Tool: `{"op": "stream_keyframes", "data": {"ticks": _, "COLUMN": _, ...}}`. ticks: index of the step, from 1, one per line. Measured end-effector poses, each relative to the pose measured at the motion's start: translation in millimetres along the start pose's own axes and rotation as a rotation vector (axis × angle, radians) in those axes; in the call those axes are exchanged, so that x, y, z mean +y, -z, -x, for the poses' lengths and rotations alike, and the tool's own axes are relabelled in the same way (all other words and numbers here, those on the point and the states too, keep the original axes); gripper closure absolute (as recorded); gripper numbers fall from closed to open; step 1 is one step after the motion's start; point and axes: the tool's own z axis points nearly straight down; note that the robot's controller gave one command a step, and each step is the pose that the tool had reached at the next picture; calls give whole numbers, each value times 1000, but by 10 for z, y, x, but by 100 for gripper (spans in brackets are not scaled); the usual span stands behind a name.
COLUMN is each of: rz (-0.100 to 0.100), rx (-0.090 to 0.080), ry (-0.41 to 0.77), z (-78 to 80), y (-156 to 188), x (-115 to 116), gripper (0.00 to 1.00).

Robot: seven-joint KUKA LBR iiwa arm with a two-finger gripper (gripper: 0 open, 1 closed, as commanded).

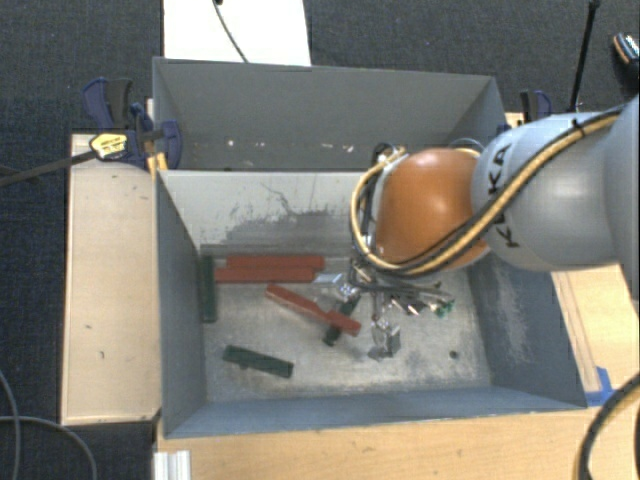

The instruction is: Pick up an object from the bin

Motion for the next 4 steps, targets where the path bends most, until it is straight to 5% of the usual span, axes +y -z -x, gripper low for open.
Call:
{"op": "stream_keyframes", "data": {"ticks": 2, "rz": -5, "rx": -12, "ry": 226, "z": 104, "y": -275, "x": -84, "gripper": 0}}
{"op": "stream_keyframes", "data": {"ticks": 3, "rz": -7, "rx": -13, "ry": 342, "z": -77, "y": -267, "x": -130, "gripper": 0}}
{"op": "stream_keyframes", "data": {"ticks": 4, "rz": -5, "rx": -3, "ry": 340, "z": -109, "y": -278, "x": -145, "gripper": 100}}
